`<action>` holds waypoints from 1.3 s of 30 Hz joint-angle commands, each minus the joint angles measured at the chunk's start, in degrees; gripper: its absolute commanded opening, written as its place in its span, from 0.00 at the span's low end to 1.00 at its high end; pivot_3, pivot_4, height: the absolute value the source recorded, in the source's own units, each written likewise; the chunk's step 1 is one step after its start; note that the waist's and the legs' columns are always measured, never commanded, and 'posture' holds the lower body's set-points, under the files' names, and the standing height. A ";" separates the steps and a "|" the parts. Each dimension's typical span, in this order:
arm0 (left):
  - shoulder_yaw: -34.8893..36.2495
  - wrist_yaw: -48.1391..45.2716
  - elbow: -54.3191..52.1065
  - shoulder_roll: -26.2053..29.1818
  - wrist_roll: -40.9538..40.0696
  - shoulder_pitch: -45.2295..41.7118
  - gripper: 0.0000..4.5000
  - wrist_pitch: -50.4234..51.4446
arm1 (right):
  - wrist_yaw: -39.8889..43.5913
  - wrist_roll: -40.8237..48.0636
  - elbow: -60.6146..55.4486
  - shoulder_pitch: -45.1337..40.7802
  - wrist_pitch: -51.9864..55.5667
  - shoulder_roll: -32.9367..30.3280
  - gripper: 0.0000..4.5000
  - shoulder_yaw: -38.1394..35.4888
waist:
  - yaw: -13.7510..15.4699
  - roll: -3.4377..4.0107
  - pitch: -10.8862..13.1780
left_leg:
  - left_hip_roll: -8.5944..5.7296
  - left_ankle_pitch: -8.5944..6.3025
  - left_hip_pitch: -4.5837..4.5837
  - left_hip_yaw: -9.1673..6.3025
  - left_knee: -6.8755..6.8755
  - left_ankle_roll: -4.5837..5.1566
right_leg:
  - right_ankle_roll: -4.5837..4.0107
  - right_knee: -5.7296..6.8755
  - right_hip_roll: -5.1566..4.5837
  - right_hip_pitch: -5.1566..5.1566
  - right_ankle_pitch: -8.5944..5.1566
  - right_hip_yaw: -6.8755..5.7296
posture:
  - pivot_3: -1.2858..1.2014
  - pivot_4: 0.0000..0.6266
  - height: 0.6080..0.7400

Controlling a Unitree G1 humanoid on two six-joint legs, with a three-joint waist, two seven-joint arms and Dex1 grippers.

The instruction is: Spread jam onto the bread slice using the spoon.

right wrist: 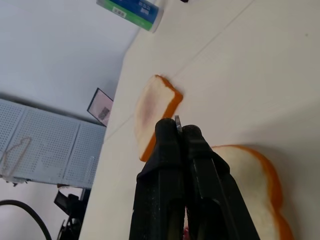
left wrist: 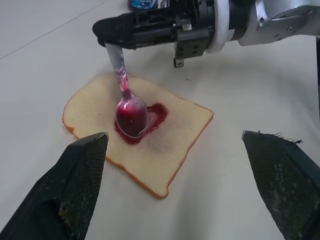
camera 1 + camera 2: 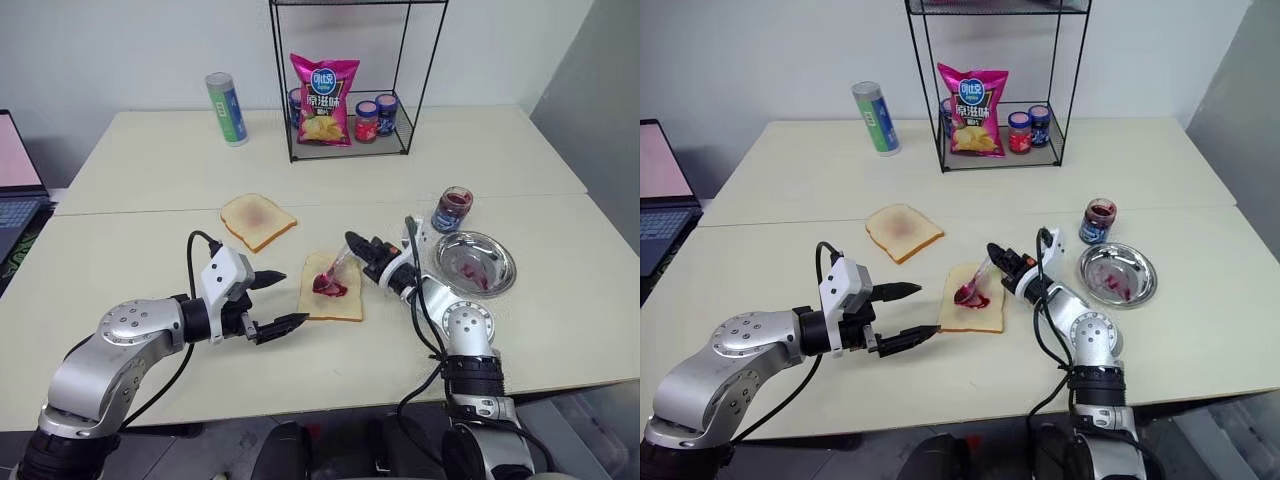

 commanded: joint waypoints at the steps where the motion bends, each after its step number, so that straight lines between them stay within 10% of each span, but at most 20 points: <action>1: 0.69 -0.14 -0.77 0.54 -0.29 -0.72 1.00 -0.94 | 1.85 0.45 -3.24 1.83 0.76 -1.61 0.00 -0.33 | 0.01 0.00 0.00 | 0.00 0.00 0.00 0.00 0.00 0.00 | 0.00 0.00 0.00 0.00 0.00 0.00 | 0.52 0.24 1.00; 24: -0.73 -0.58 0.88 0.12 0.15 -1.93 1.00 -2.21 | 0.62 7.22 -11.71 7.31 7.86 -9.52 0.00 -4.24 | 0.17 -0.01 0.00 | -0.02 0.00 0.00 0.00 0.00 0.00 | 0.10 -0.02 0.00 0.02 -0.06 0.00 | 0.52 0.24 1.00; 39: -0.96 -0.27 1.02 -0.27 0.25 -2.33 1.00 -2.37 | 0.70 9.49 -2.95 -5.11 4.18 -6.09 0.00 -5.42 | 0.01 -0.02 0.02 | 0.02 0.00 0.01 0.01 0.00 0.00 | 0.07 -0.01 0.04 0.00 -0.04 0.00 | 0.52 0.24 1.00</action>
